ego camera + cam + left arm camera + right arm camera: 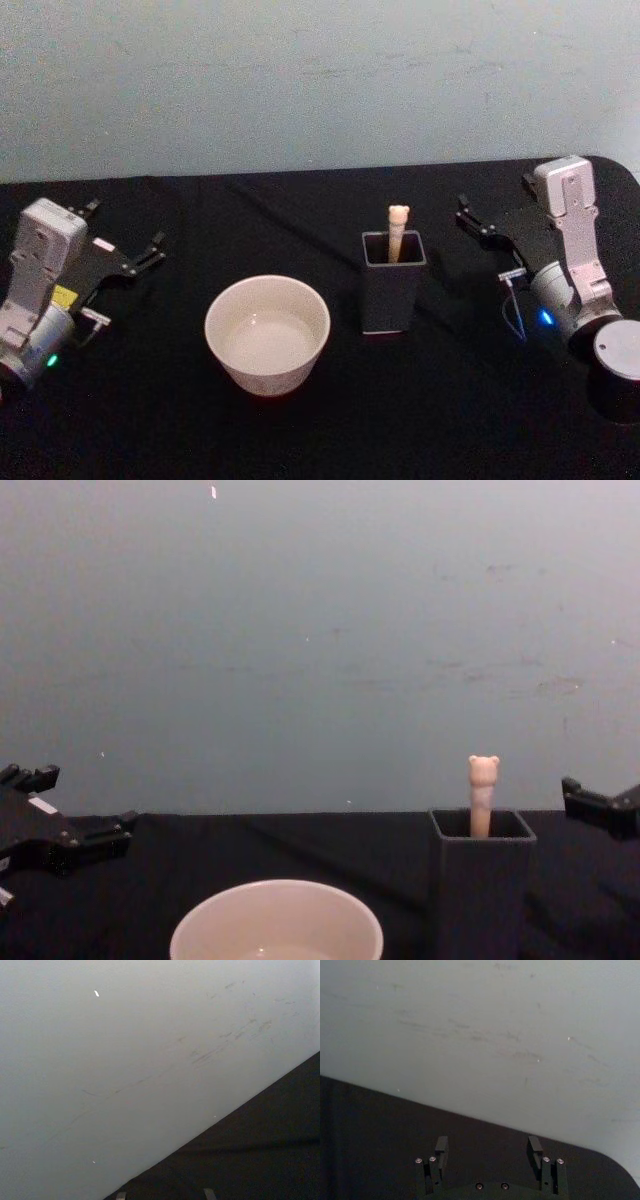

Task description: Pick up the stirring spoon with one hand, stir inside the cup, then place it back in its original position.

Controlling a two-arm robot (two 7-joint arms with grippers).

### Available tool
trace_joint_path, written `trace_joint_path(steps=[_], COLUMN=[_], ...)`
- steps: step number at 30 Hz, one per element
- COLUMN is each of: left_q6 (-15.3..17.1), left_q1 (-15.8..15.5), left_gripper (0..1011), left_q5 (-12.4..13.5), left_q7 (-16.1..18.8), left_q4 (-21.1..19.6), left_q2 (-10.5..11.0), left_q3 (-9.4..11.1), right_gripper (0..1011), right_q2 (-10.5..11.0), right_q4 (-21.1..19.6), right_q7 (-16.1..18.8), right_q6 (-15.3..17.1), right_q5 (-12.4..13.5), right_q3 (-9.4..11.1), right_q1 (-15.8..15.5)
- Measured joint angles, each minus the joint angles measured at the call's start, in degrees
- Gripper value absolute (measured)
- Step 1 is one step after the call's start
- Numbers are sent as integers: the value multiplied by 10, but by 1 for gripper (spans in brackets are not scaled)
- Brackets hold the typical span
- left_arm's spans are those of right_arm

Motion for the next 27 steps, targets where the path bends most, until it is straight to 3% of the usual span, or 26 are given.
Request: trace_joint_path(steps=[7,27], left_q6=[0,0], left_q1=[0,0], left_gripper=[1001,1001], left_q5=[0,0], left_q7=[0,0], left_q4=[0,0], left_q2=[0,0], left_q3=[0,0], right_gripper=[1002,1002], right_q2=[-5,-4], right_q4=[7,6], right_q7=[10,8], right_q6=[15,11], right_q5=[-2,-2], right_q3=[9,6], right_q1=[1,1])
